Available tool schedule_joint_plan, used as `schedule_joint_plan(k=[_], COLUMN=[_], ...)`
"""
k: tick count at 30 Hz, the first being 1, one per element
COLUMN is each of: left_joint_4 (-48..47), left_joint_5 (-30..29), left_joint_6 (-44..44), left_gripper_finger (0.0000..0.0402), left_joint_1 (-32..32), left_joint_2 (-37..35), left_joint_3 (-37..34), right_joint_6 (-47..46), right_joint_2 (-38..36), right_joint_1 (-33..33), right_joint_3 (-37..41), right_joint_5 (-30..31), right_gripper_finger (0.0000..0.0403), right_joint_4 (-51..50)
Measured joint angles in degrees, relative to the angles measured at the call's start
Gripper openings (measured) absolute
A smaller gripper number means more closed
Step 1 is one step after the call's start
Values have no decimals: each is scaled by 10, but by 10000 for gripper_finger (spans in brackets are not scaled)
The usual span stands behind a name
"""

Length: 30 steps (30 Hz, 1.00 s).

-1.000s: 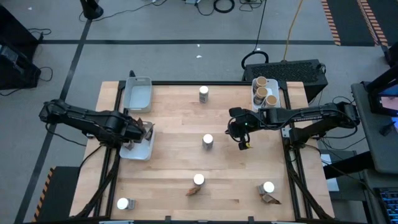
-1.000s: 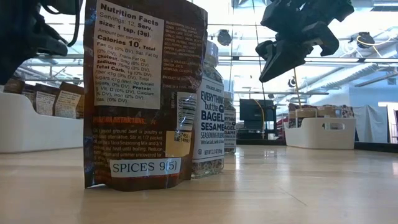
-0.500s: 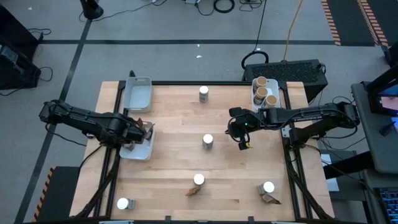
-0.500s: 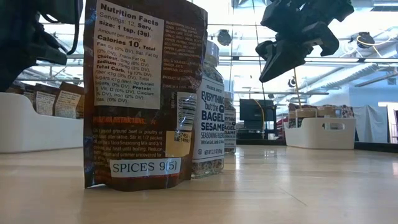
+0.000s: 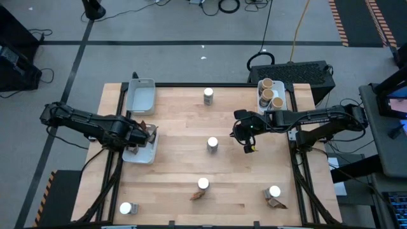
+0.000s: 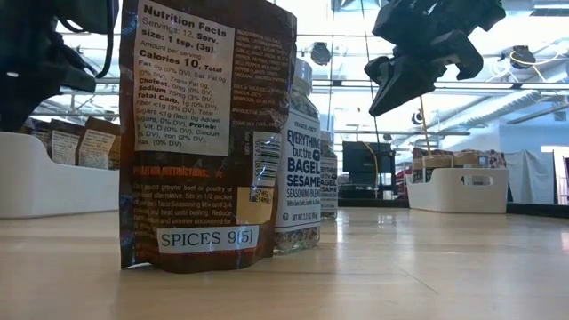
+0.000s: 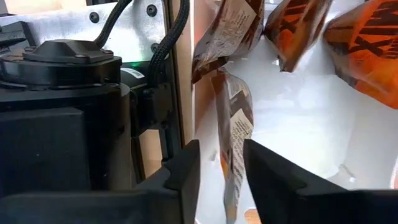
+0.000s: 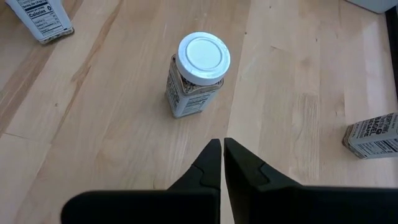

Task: Sort spices by type
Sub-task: Put the orange seasoning pack into the left white bin

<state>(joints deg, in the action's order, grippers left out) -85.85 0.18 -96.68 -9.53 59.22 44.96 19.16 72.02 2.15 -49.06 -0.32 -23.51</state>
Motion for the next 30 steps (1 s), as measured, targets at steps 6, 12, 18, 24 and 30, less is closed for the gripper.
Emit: schedule_joint_plan(k=[6,12,18,24,30], left_joint_4=[0,-8,-39,19,309], left_joint_5=[-7,-7,-25,-75,-120], left_joint_6=[1,1,-20,-19,86], left_gripper_finger=[172,193,194,193,193], left_joint_1=[0,0,0,-4,-37], left_joint_2=[0,0,-2,1,20], left_joint_3=[26,71,121,174,177], right_joint_6=[0,0,-3,-5,-9], right_joint_2=[0,0,0,0,0], right_joint_1=[0,0,0,0,0], right_joint_3=[0,0,0,0,0], right_joint_5=[0,0,0,0,0], right_gripper_finger=[0,0,0,0,0], right_joint_4=[0,0,0,-2,-12])
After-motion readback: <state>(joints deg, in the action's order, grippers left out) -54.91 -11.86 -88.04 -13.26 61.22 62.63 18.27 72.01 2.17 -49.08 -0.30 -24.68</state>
